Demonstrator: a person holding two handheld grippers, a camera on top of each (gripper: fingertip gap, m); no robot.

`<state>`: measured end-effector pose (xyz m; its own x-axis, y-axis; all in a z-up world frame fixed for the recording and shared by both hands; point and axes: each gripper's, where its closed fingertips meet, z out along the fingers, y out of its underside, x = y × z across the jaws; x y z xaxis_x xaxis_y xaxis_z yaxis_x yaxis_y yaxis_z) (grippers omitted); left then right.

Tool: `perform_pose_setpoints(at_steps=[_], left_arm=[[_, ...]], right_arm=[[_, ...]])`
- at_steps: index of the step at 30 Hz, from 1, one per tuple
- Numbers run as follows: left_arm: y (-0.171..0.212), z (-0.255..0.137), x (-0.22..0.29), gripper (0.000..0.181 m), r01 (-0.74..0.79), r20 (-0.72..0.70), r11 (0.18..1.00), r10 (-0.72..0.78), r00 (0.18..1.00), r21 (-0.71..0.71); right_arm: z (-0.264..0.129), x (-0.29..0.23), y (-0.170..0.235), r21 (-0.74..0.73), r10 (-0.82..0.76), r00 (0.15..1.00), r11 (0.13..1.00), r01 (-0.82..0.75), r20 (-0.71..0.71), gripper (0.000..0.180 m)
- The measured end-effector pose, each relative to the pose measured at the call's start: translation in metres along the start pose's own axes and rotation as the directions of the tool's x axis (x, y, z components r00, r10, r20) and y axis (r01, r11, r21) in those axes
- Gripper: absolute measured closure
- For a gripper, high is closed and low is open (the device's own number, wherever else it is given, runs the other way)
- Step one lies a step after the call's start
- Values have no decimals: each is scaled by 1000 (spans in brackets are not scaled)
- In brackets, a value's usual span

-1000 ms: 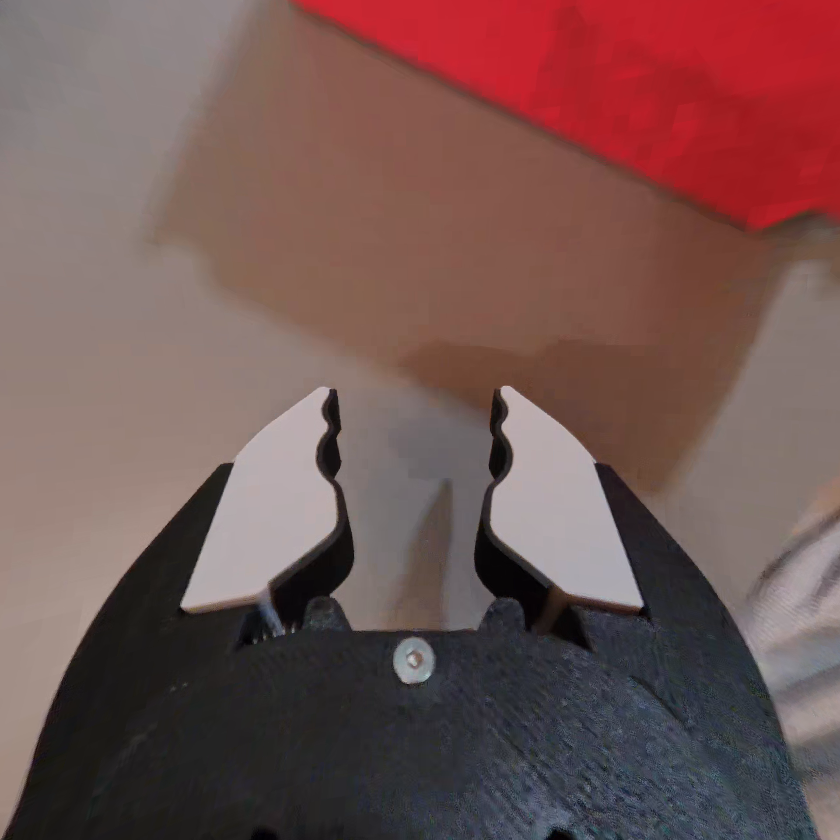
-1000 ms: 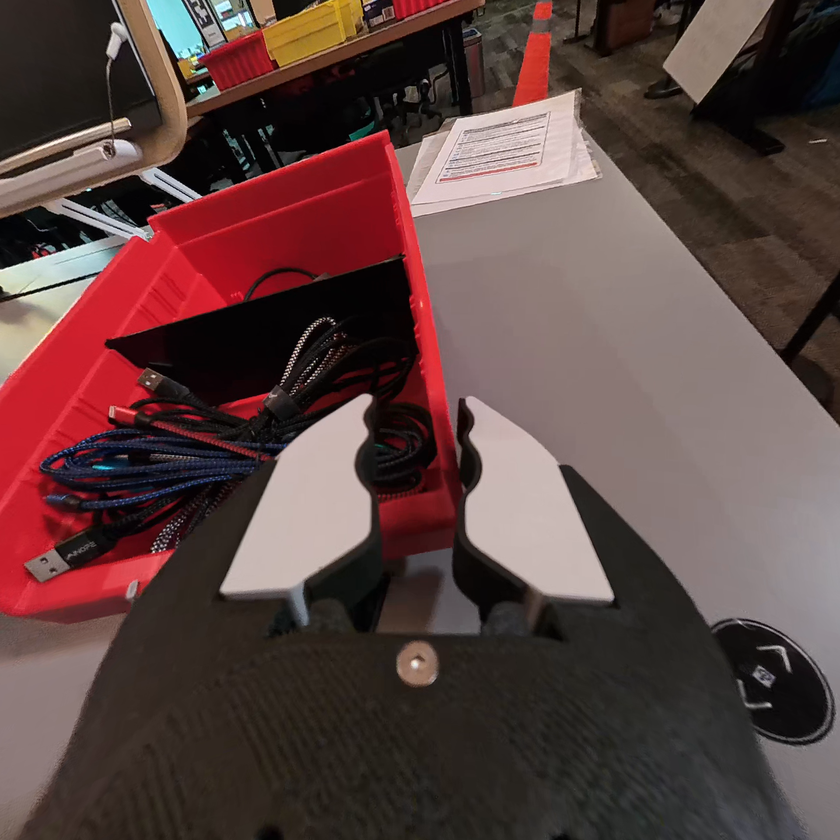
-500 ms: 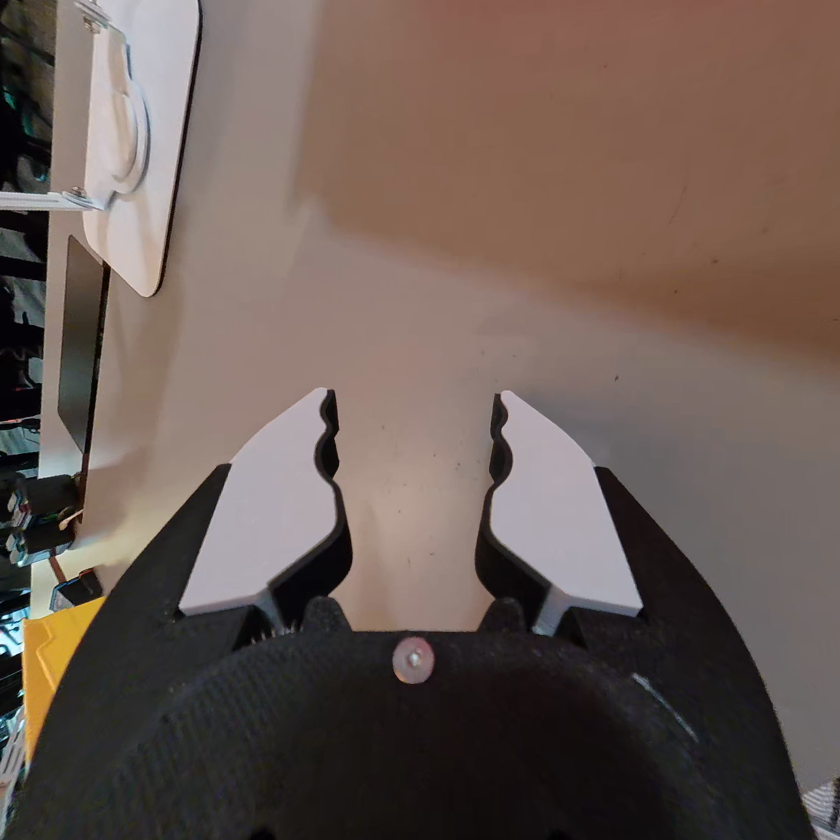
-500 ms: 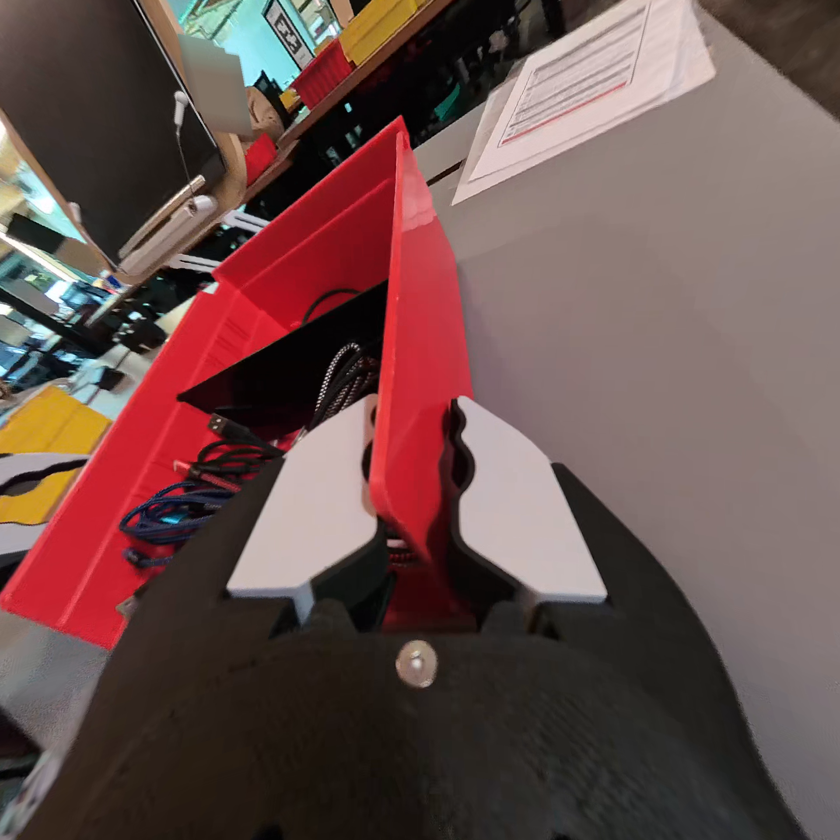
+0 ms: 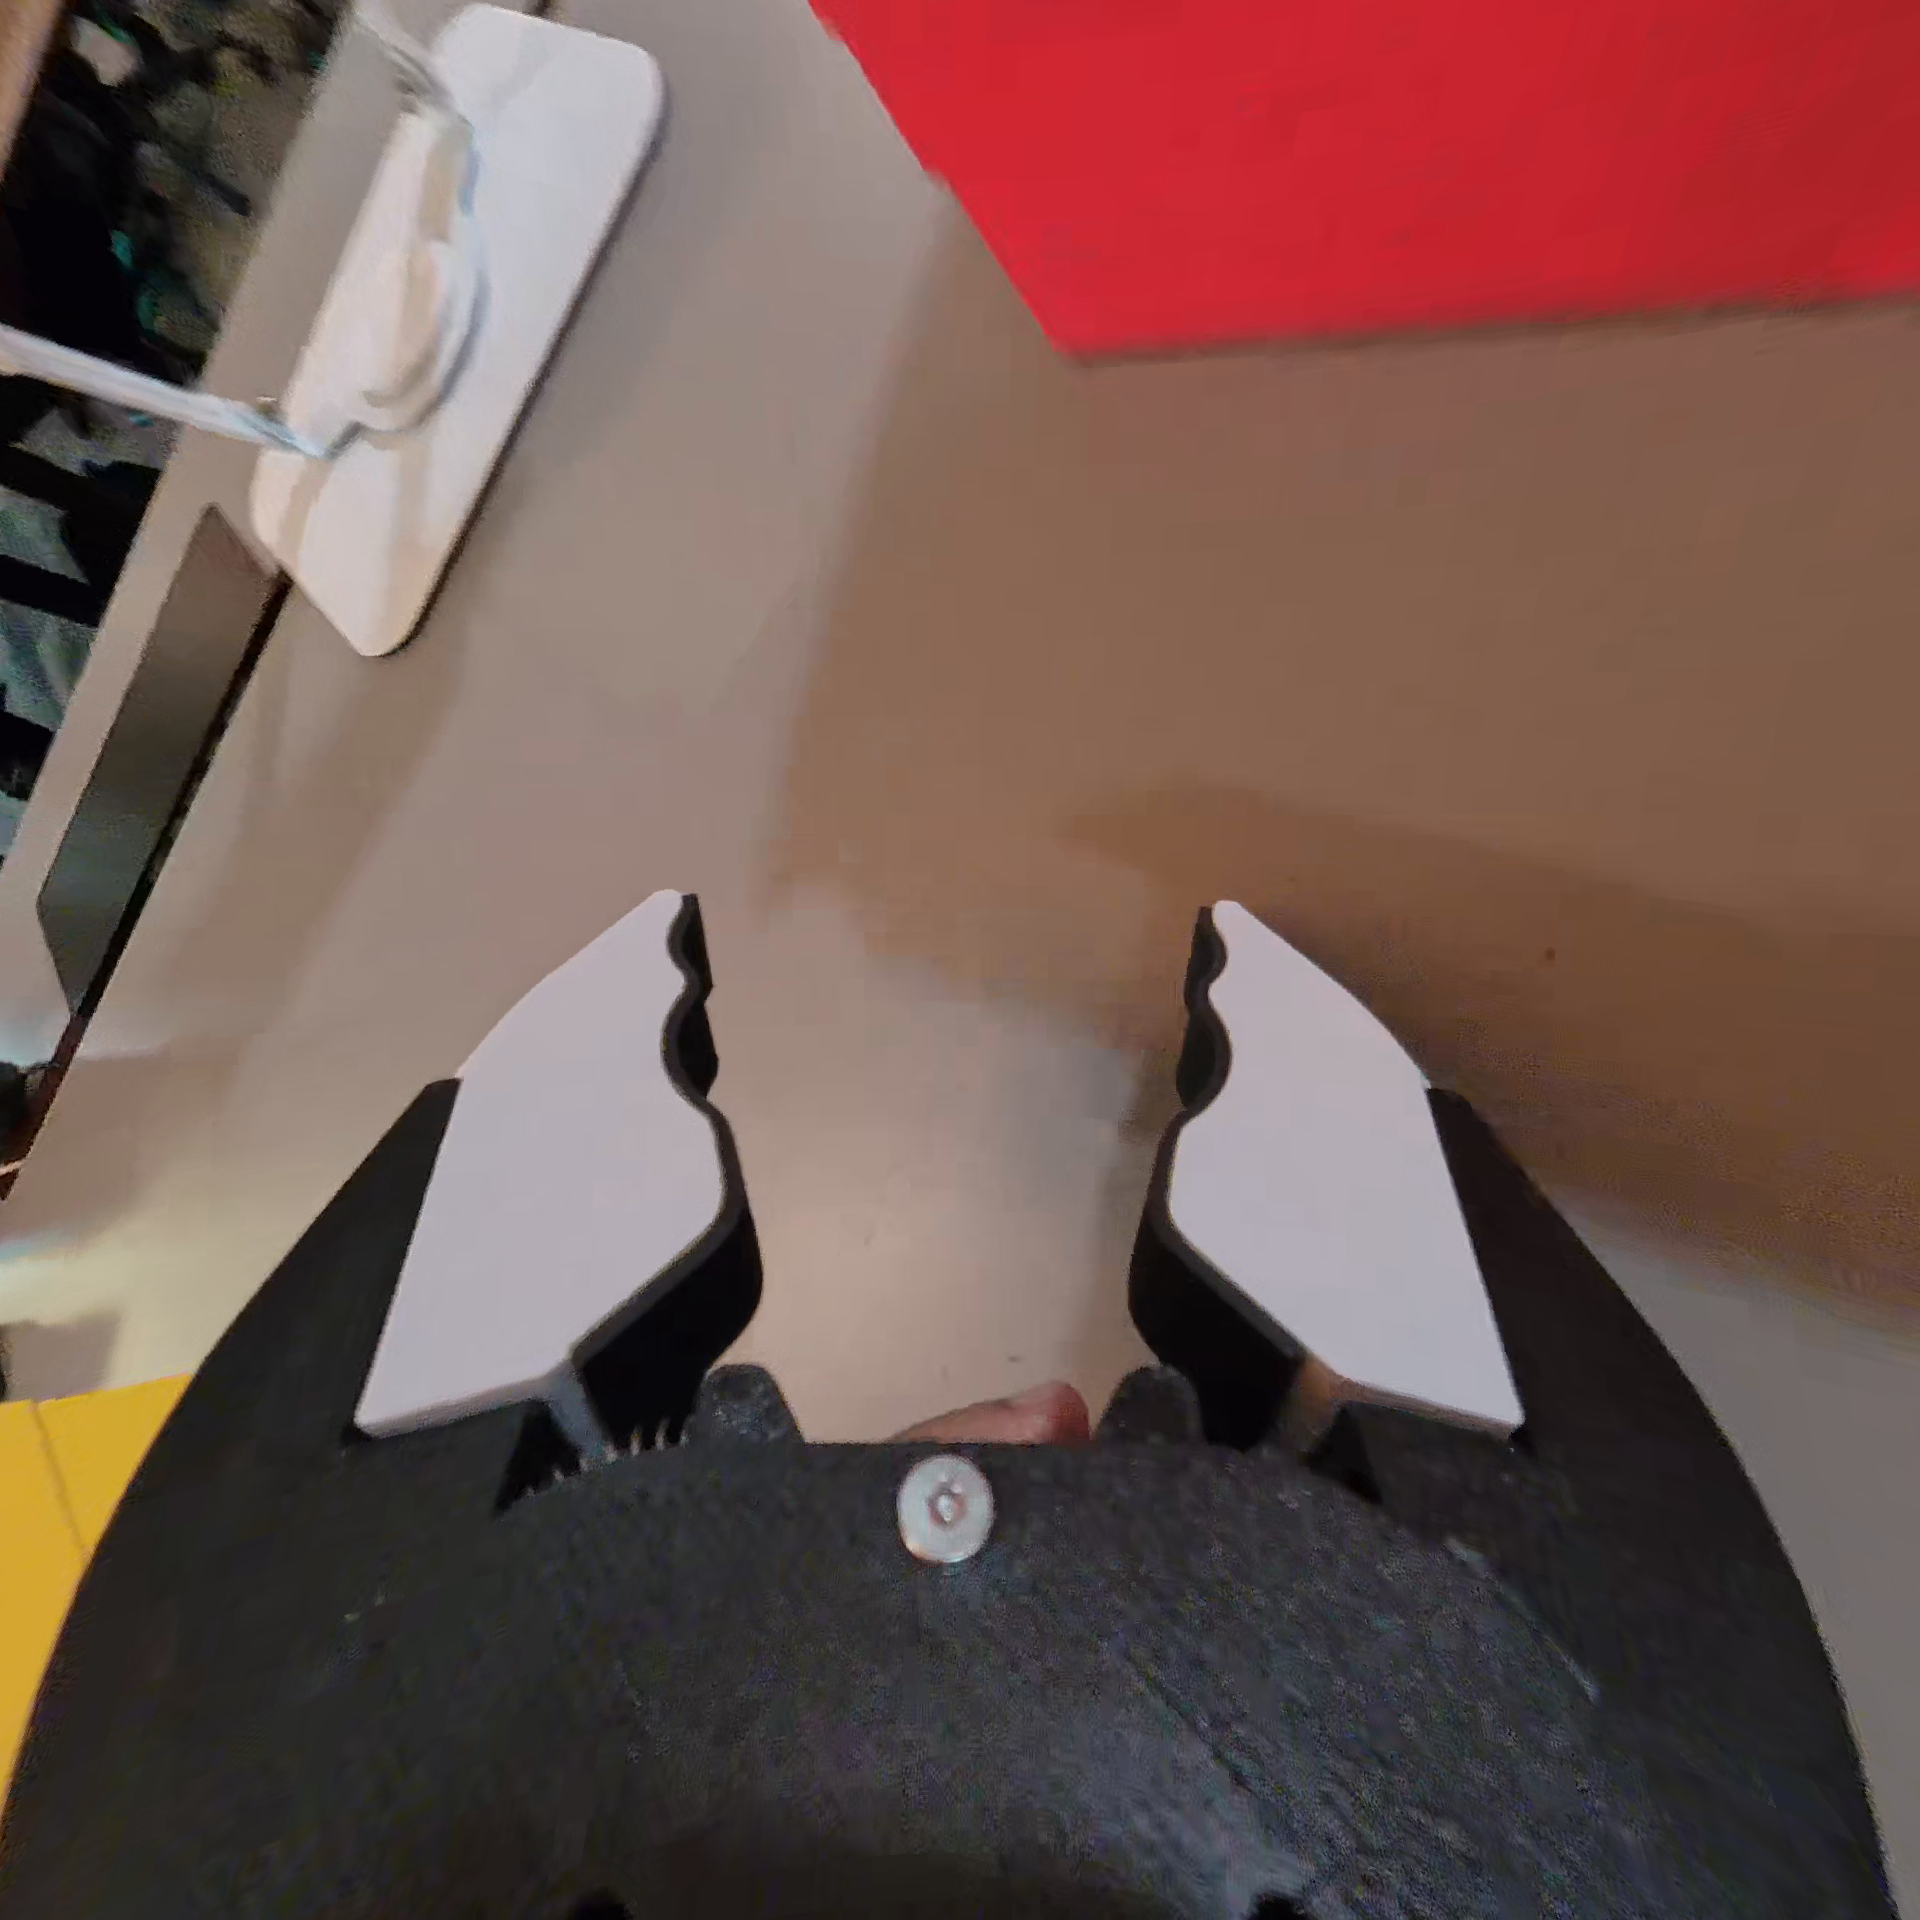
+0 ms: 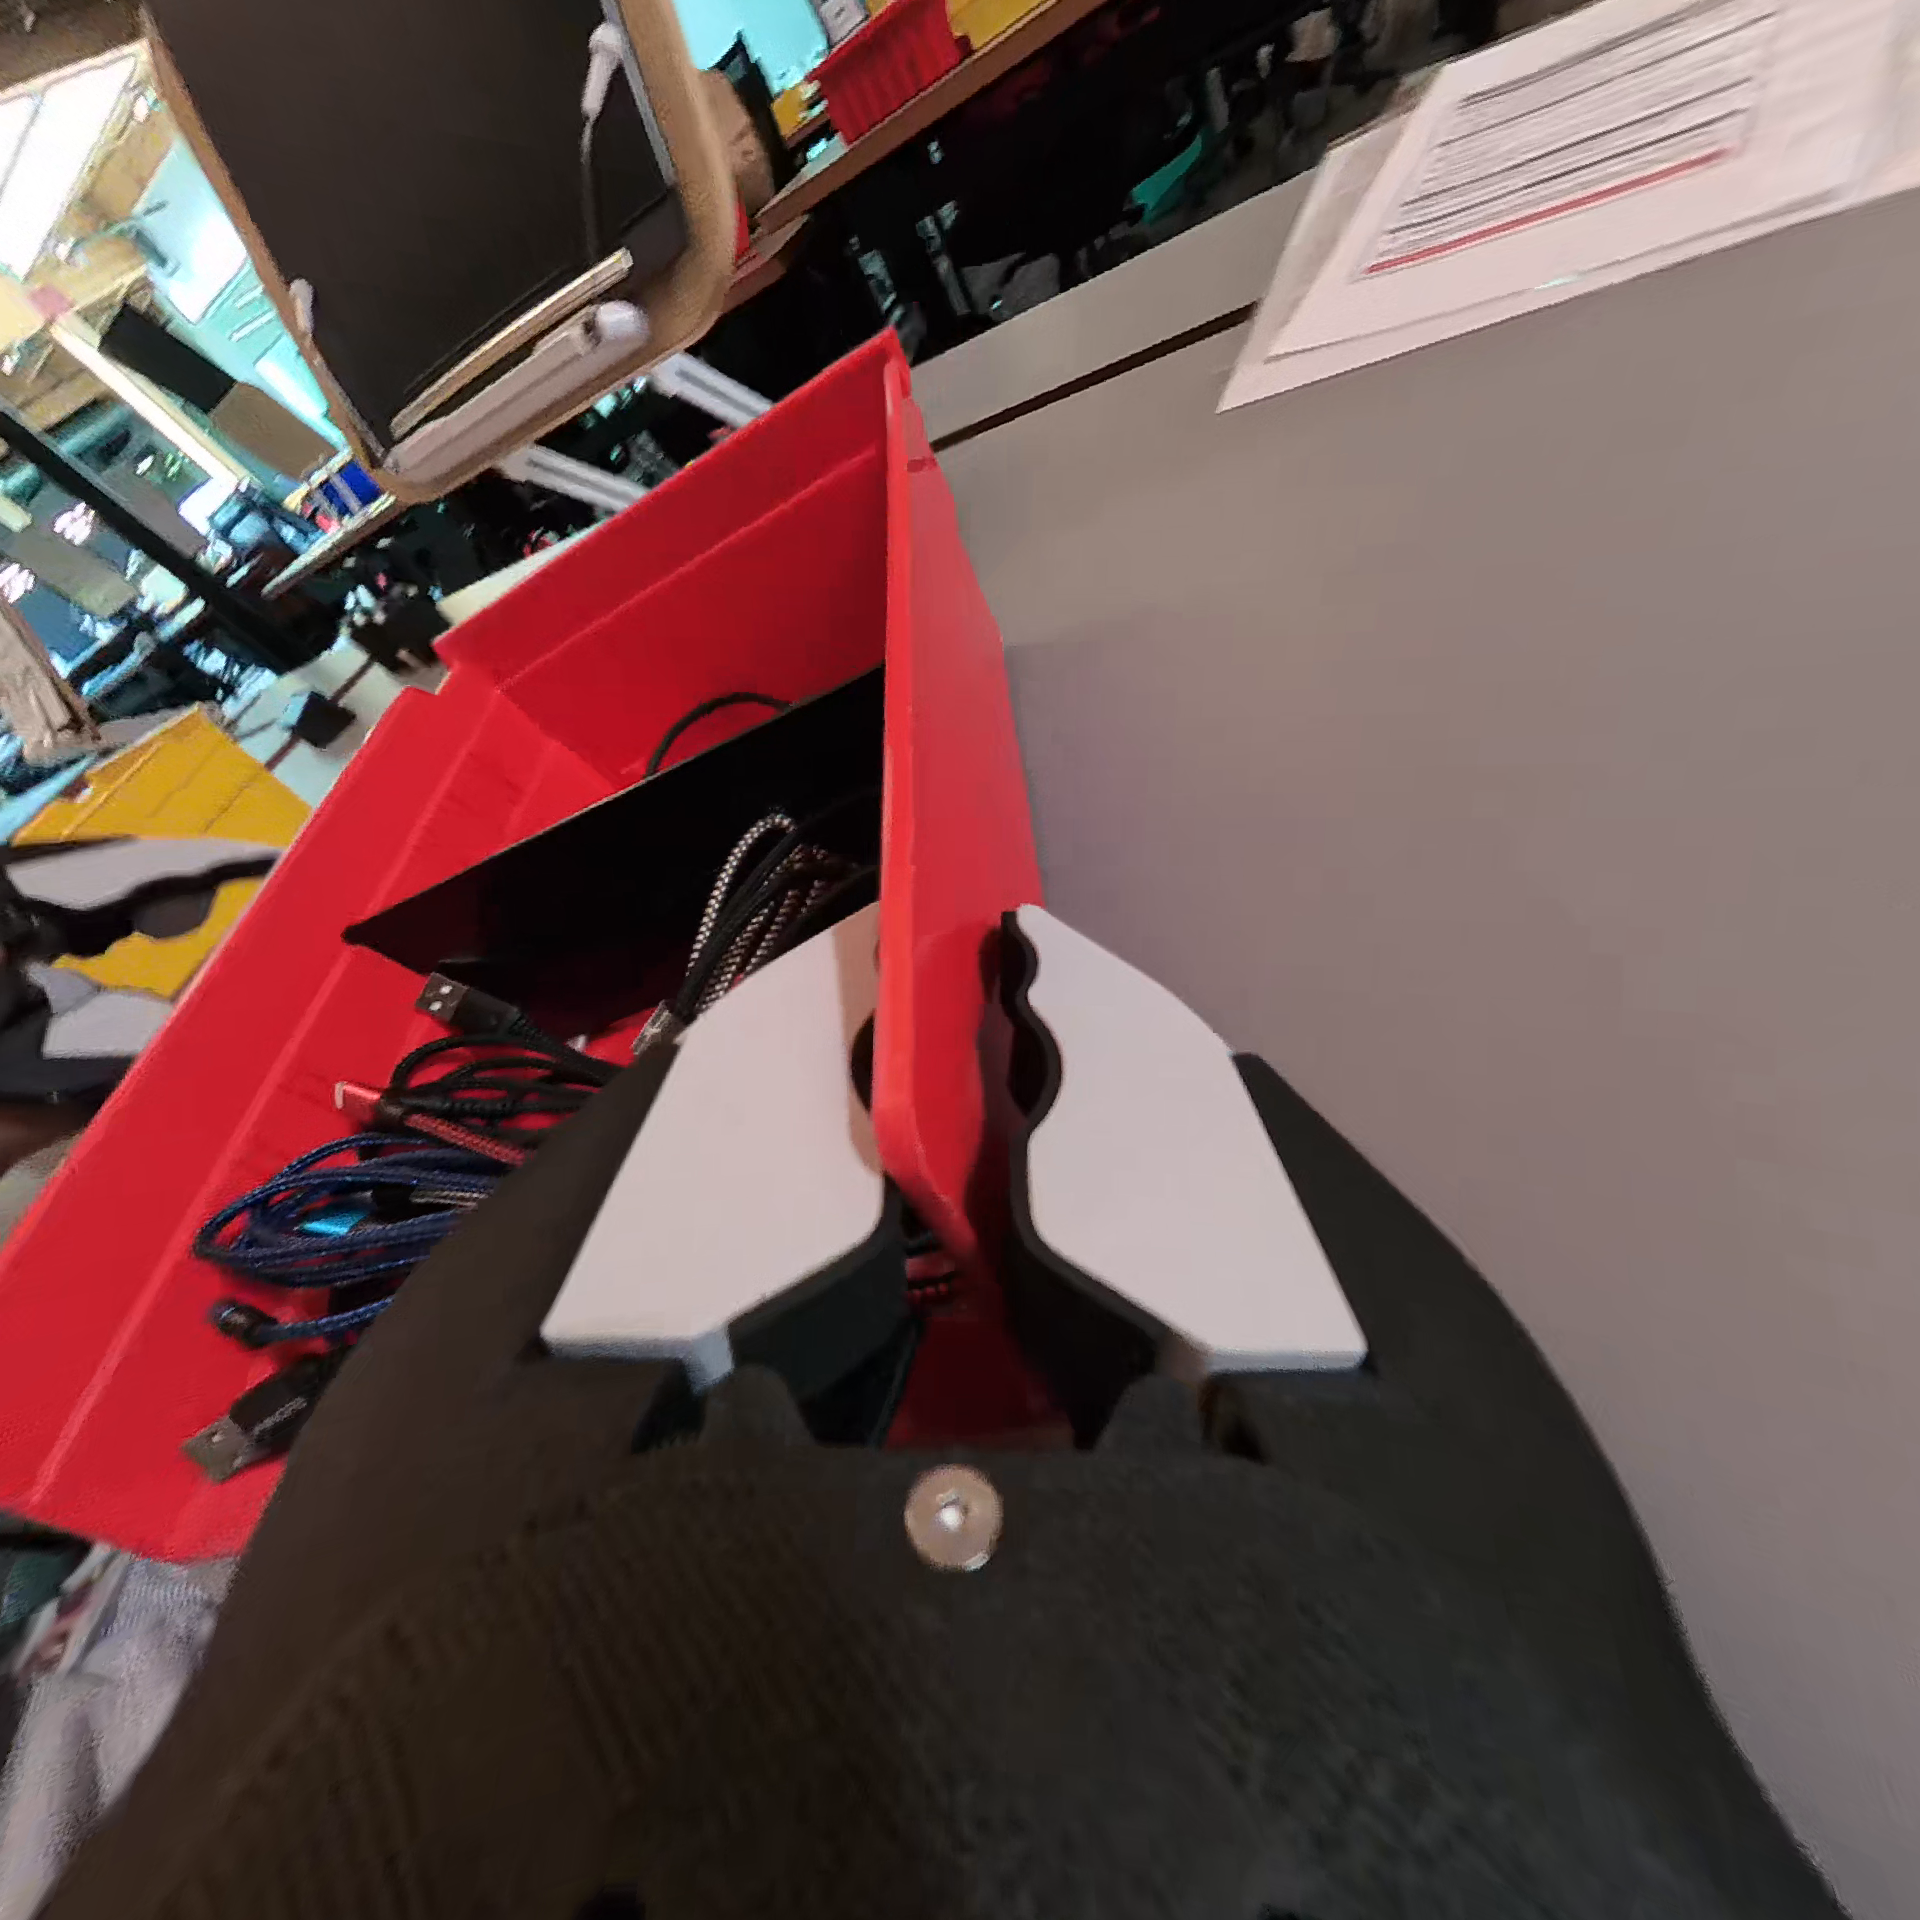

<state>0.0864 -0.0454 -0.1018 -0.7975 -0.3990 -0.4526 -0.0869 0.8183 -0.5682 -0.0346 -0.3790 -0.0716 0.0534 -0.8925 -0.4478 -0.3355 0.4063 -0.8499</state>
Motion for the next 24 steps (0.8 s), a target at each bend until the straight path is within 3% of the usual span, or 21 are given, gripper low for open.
perform_pose_setpoints(at_steps=[1, 7, 14, 20, 24], left_arm=[[0, -3, -8, 88, 34, 12, 999, -34, 999, 26], [22, -39, -74, 72, 255, 114, 958, -271, 956, 133], [94, -107, -156, 44, 450, 316, 878, -478, 820, 161], [153, -155, -178, 42, 515, 425, 843, -527, 736, 154], [211, -156, -166, 42, 571, 423, 821, -522, 740, 13]], right_arm=[[3, -7, 1, -8, -24, 999, 1000, 24, 25, 164], [25, -44, 7, -28, -145, 978, 988, 150, 147, 167], [68, -77, 6, -42, -177, 951, 980, 194, 252, 168], [111, -109, 13, -84, -171, 933, 975, 207, 317, 169], [136, -128, 16, -112, -140, 924, 975, 192, 356, 167]])
